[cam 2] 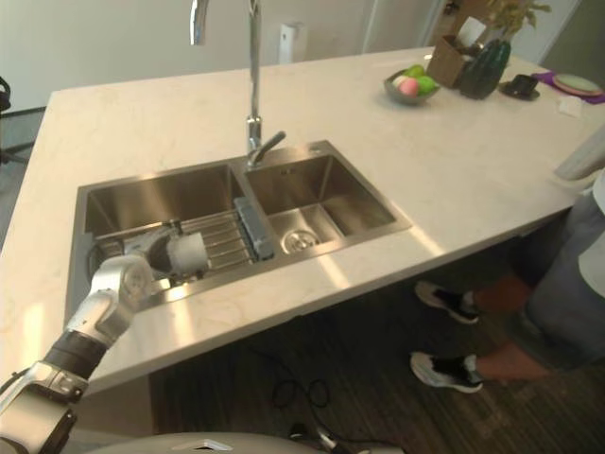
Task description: Walk over to the sink, pick up the cup, carry it to the dishwasher, place the cup inside the dishwasher, then close the dishwasher door
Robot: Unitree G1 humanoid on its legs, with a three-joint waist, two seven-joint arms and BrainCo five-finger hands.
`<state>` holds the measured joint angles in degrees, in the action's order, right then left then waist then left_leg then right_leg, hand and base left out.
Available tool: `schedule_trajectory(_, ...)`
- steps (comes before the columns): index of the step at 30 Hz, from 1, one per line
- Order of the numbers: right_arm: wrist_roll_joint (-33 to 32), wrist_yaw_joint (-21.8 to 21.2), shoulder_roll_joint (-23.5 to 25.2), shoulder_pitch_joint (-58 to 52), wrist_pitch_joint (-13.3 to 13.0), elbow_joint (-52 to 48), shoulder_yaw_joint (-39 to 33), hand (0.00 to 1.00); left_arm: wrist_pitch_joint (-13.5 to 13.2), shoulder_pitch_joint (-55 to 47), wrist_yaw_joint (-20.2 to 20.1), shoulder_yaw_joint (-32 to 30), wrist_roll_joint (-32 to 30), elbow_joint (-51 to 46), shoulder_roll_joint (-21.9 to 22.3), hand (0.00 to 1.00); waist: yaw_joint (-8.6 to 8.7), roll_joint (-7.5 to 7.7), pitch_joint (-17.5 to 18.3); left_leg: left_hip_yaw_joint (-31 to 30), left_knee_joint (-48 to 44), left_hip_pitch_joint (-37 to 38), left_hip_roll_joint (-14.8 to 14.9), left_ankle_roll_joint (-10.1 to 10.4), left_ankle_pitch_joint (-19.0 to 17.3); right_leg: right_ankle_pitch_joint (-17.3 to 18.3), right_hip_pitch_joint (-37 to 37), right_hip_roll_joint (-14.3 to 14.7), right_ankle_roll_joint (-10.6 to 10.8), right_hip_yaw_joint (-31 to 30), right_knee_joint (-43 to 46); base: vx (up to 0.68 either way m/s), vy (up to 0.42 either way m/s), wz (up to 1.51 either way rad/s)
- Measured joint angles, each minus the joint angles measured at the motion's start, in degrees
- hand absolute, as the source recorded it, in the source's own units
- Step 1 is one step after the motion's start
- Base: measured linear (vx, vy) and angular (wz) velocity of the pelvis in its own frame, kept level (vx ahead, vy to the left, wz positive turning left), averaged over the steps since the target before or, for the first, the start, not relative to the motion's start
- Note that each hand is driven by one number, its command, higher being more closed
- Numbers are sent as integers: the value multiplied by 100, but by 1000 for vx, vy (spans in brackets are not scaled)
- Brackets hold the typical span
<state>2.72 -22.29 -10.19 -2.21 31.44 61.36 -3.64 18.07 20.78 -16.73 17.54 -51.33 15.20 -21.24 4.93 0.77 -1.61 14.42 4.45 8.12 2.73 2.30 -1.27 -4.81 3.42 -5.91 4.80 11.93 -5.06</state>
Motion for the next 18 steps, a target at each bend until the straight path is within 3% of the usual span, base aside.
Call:
schedule_trajectory(15,-2,41,25,-130,-20,-196,16,0,31,-68,22,6,-406,274,212,0,43,9,5,21,0,0,14,7,-5,1,-26,2,0,-5,-2,0,0,0)
schedule_trajectory(18,-1,43,31,-135,-17,-197,20,0,65,-67,254,-30,-458,680,237,0,106,15,30,44,0,12,18,14,-10,1,-21,7,0,-9,-3,0,0,0)
